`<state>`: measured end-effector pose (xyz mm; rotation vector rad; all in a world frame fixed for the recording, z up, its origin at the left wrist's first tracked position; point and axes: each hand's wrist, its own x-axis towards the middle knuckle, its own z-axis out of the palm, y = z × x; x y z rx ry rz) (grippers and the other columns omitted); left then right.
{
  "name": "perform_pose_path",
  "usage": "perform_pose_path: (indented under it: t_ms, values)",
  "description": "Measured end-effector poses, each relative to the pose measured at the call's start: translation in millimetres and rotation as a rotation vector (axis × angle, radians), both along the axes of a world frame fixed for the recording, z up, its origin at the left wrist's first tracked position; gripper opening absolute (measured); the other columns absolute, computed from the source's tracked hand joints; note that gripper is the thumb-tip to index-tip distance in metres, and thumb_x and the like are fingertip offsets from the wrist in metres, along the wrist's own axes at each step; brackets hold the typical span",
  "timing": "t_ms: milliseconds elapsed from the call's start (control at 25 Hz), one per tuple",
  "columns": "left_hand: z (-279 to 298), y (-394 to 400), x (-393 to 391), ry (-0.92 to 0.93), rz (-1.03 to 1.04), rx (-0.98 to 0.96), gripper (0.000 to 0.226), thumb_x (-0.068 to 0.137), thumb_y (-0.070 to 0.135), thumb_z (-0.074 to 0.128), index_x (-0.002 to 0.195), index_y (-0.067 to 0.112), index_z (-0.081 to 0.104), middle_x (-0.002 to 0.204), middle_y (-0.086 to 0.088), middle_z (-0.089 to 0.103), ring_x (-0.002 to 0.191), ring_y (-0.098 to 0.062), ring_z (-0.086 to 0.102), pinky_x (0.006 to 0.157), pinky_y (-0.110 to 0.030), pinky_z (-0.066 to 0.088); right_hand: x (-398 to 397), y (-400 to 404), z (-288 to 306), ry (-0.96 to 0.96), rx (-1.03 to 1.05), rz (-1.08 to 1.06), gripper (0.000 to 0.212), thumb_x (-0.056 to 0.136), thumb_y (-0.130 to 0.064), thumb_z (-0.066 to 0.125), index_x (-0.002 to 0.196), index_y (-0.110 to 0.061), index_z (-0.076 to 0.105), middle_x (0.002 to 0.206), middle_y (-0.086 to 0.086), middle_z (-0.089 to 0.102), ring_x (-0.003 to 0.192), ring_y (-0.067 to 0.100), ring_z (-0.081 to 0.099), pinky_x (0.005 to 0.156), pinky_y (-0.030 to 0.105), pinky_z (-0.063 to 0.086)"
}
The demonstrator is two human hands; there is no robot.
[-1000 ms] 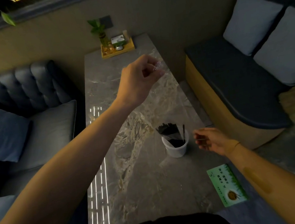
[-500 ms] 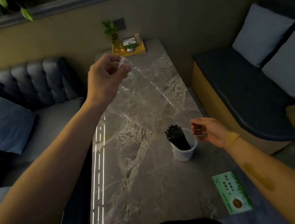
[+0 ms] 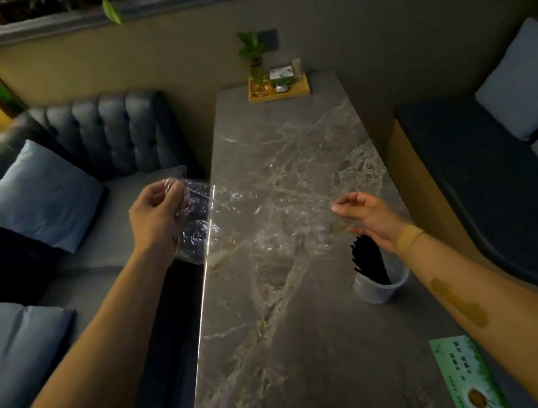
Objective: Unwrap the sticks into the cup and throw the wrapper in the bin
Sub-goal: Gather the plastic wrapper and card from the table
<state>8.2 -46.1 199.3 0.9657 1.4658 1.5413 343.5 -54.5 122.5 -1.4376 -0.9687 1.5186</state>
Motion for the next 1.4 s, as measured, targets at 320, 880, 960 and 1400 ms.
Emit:
perform_pose_path:
  t_ms: [320,880,960,1400]
  values:
    - [-98,-34,-76,-0.155,0.142,-0.282,0.01,0.088,0.012,0.07,0.079,0.013,0.065,0.061,0.0,0.065,0.055,-0.015,0.055,0.048,-0.023,0.05,-65,28,-28,-0.073,-0.017,-0.004,0.017,0.085,-0.009,0.067,0.095,-0.017,0.057,0.075,0.004,0.071,0.061,0.015,0.068,0.06,0.029,0.053]
    - [-250,-138,-95,0.028,-0.143,-1.041,0.02,0.084,-0.007,0.066,0.072,0.006,0.057,0.055,-0.011,0.059,0.037,-0.013,0.058,0.038,-0.025,0.054,-89,10,-152,-0.637,-0.165,0.254,0.024,0.084,0.002,0.06,0.105,-0.006,0.068,0.099,0.019,0.069,0.095,0.034,0.064,0.09,0.043,0.053]
    - [-258,-140,-94,0.061,-0.158,-1.048,0.02,0.084,-0.007,0.067,0.071,0.005,0.056,0.052,-0.011,0.059,0.036,-0.014,0.059,0.038,-0.027,0.055,-90,6,-161,-0.645,-0.202,0.267,0.028,0.085,0.001,0.061,0.111,-0.006,0.068,0.11,0.019,0.069,0.102,0.035,0.064,0.095,0.043,0.052]
    - [-251,-139,-98,0.825,-0.488,-0.991,0.042,0.085,0.055,0.061,0.113,0.024,0.059,0.111,-0.004,0.067,0.095,-0.026,0.068,0.081,-0.039,0.057,-92,-25,-155,-0.848,-0.117,0.545,0.068,0.092,-0.025,0.061,0.15,-0.022,0.028,0.152,0.015,0.035,0.134,0.036,0.041,0.106,0.044,0.04]
